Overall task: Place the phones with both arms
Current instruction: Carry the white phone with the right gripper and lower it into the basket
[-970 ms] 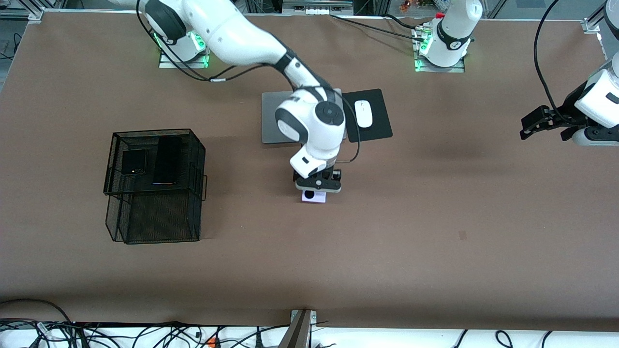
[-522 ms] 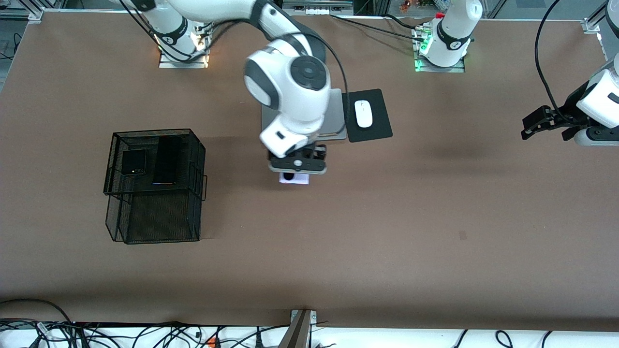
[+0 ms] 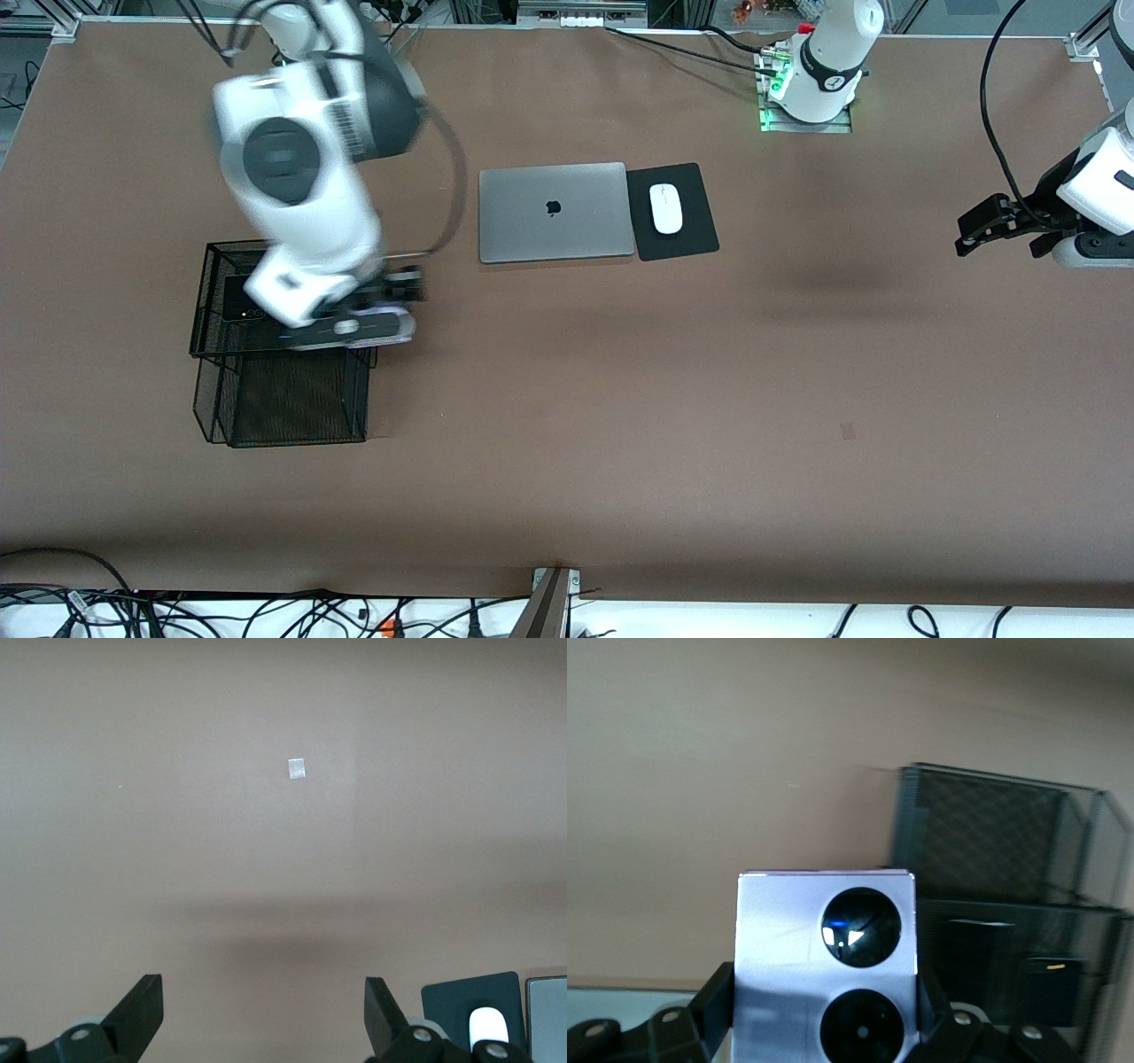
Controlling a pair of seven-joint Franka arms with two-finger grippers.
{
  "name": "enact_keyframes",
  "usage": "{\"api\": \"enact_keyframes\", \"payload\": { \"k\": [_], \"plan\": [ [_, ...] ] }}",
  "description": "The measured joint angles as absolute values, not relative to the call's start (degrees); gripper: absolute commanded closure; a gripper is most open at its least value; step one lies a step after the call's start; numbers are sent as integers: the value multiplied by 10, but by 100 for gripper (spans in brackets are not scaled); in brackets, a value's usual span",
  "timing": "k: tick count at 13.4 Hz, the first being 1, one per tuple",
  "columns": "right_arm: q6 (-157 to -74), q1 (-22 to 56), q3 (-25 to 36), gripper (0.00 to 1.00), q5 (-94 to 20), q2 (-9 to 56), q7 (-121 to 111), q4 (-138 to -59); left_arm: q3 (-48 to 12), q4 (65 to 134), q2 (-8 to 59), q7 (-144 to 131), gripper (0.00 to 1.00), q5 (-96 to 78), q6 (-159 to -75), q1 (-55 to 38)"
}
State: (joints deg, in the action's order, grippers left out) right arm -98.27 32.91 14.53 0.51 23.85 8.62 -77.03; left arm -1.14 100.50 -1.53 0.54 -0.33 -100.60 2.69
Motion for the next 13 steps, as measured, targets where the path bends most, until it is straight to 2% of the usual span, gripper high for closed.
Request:
{"api": "enact_keyframes", "payload": {
  "k": [2, 4, 13],
  "plan": [
    [-990, 317, 219, 81, -42, 228, -22, -789, -11, 1005, -15, 5, 0, -3, -1006, 27],
    [-1018, 302, 261, 81, -69, 234, -82, -803, -11, 1005, -13, 5, 0, -3, -1006, 27],
    [-1191, 266, 271, 81, -151, 381, -92, -819, -11, 1005, -12, 5, 0, -3, -1006, 30]
  ]
}}
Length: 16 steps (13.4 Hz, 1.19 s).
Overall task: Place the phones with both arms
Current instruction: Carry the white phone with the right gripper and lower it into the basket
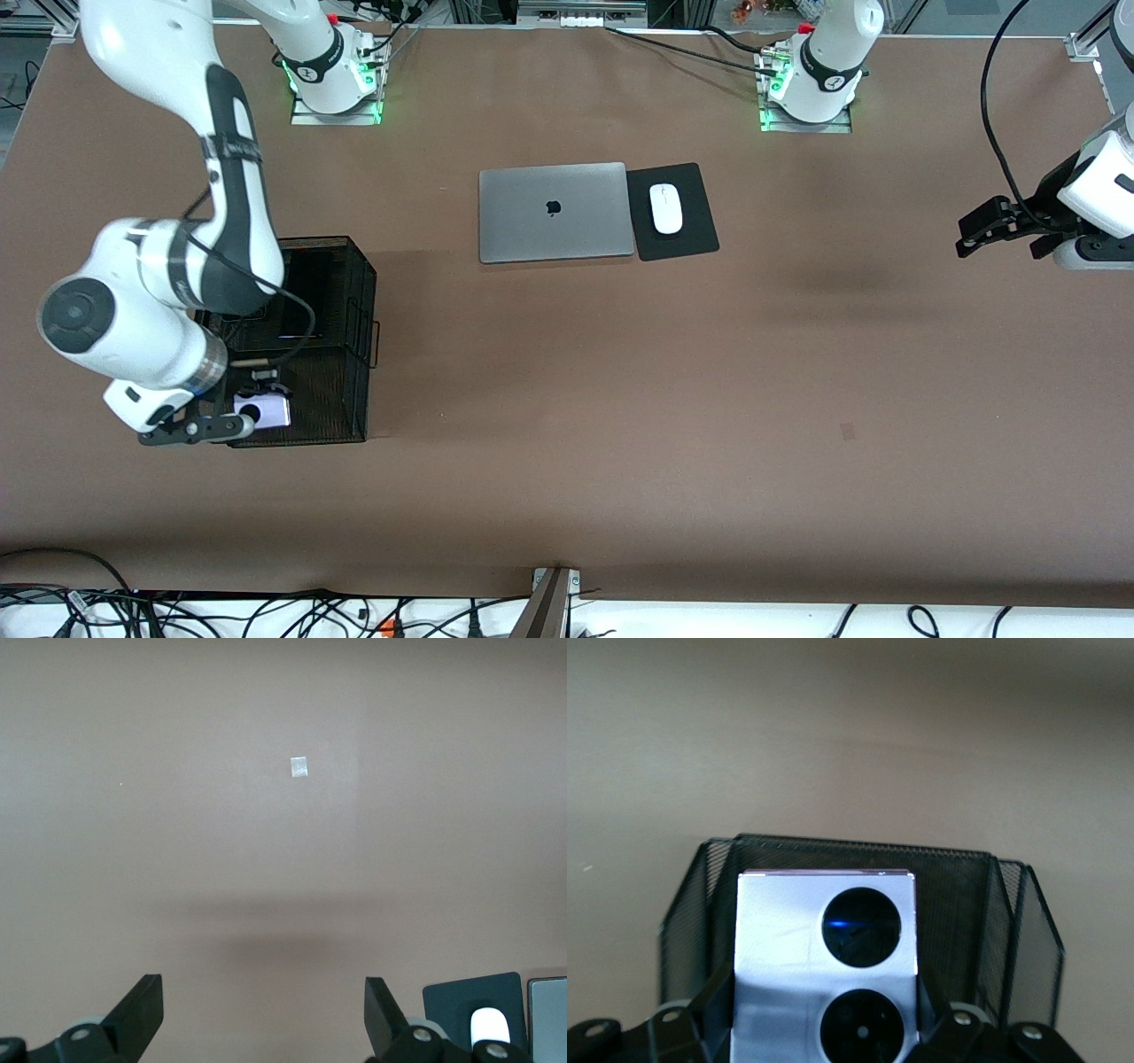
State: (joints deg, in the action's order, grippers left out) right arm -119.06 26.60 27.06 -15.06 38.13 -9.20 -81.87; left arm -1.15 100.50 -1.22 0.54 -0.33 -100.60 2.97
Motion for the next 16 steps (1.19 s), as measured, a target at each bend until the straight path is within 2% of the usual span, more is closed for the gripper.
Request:
{"api": "enact_keyframes", "payload": {
  "k": [3, 7, 8, 9, 11, 16],
  "plan": [
    [-1204, 263, 271, 80, -167, 409, -92, -823, -11, 1005, -12, 5, 0, -3, -1006, 30],
    [-1240, 261, 271, 79, -171, 414, -92, -870, -11, 1005, -12, 6, 0, -3, -1006, 30],
    [-1243, 261, 271, 72, -171, 414, -92, -878, -11, 1005, -12, 6, 0, -3, -1005, 30],
    [-1245, 261, 271, 60, -171, 414, -91, -883, -11, 1005, -12, 6, 0, -3, -1005, 30],
    [-1245, 261, 271, 0, -173, 413, -90, -885, -11, 1005, -12, 6, 0, -3, -1005, 30],
    [-1246, 261, 270, 0, -198, 412, -89, -883, -11, 1005, -12, 6, 0, -3, -1005, 30]
  ]
}}
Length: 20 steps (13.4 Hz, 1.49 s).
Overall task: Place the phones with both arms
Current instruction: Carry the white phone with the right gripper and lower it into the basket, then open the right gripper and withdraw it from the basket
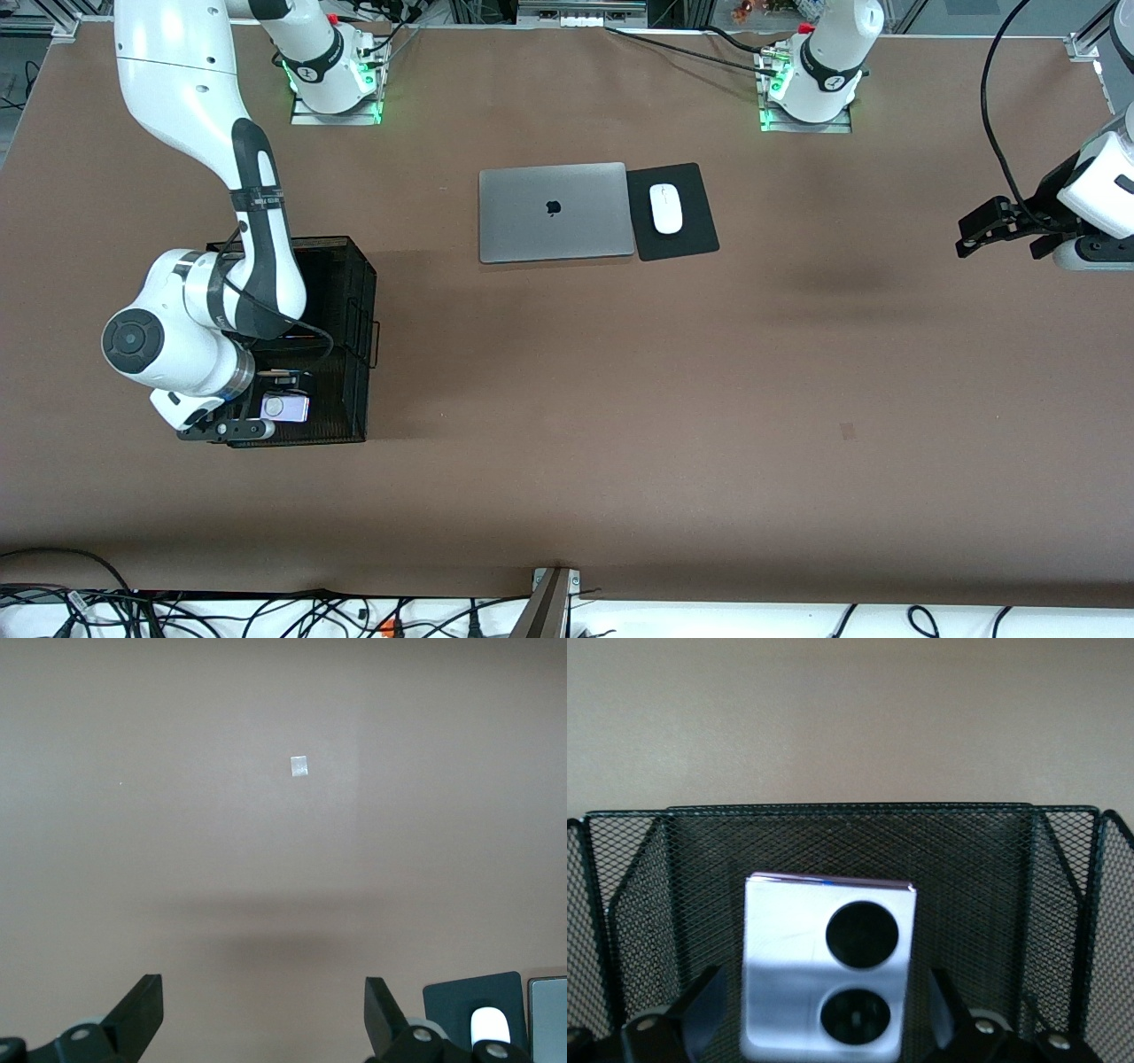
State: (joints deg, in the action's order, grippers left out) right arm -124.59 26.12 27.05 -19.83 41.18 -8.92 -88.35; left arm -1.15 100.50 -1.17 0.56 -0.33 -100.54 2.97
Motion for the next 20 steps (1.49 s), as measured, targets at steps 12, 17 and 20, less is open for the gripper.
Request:
{"api": "enact_keyframes", "payload": {
  "k": [12, 17, 20],
  "plan": [
    [-1065, 248, 274, 0, -133, 250, -89, -862, -11, 1005, -11, 6, 0, -3, -1005, 30],
    [-1002, 118, 124, 0, -32, 124, -51, -903, -11, 1005, -11, 6, 0, -3, -1005, 30],
    [-998, 47, 54, 0, -3, 68, -31, -945, -11, 1005, -11, 6, 0, -3, -1005, 30]
  ]
}}
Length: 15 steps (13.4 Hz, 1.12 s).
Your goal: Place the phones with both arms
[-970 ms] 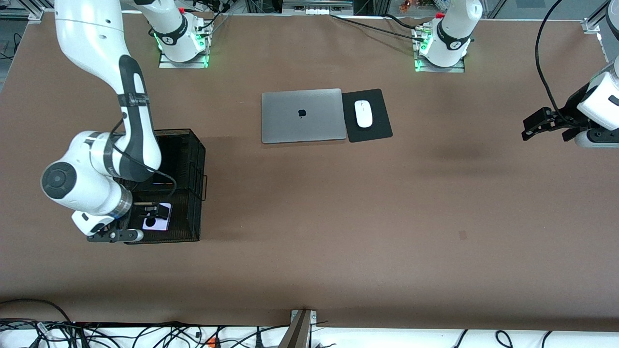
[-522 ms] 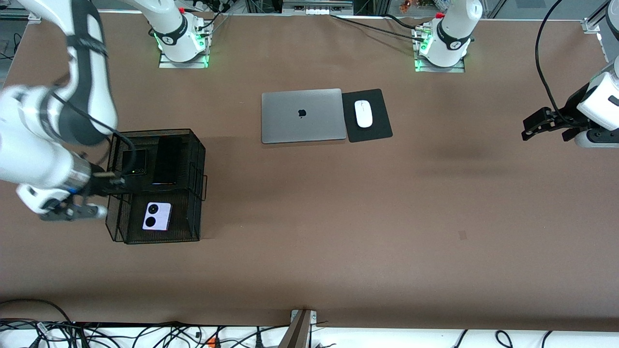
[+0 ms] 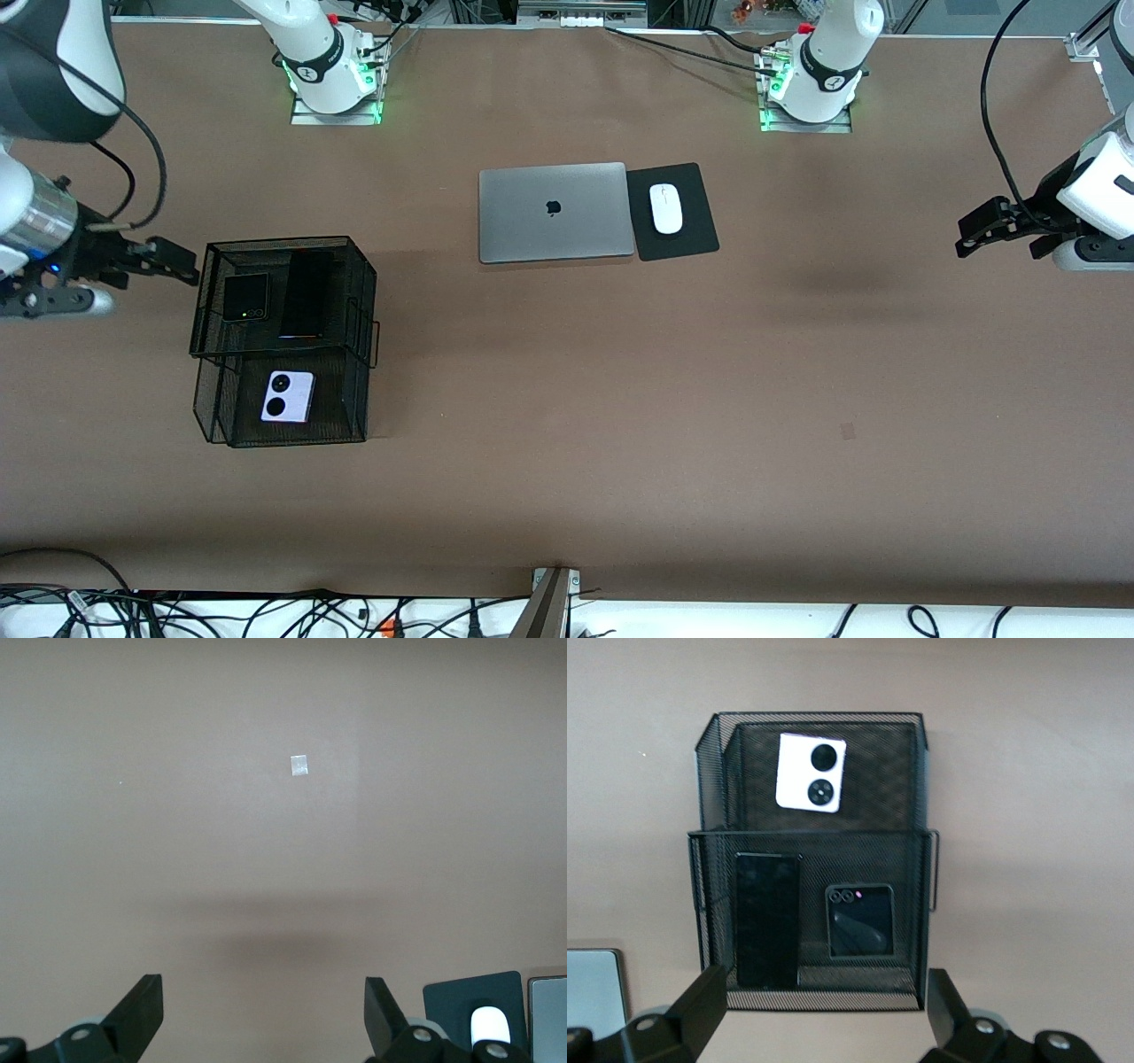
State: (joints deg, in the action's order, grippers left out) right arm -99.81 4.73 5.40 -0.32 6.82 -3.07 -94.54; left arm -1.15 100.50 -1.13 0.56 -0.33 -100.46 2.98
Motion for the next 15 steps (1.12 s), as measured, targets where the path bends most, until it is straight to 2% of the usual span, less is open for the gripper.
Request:
{"api": "enact_keyframes", "payload": {
  "k": [5, 15],
  "plan": [
    [-962, -4, 41, 0, 6, 26, -13, -958, -11, 1005, -11, 6, 0, -3, -1005, 30],
    [-922, -6, 22, 0, 12, -2, 22, -943, -11, 1005, -11, 14, 0, -3, -1005, 30]
  ]
}}
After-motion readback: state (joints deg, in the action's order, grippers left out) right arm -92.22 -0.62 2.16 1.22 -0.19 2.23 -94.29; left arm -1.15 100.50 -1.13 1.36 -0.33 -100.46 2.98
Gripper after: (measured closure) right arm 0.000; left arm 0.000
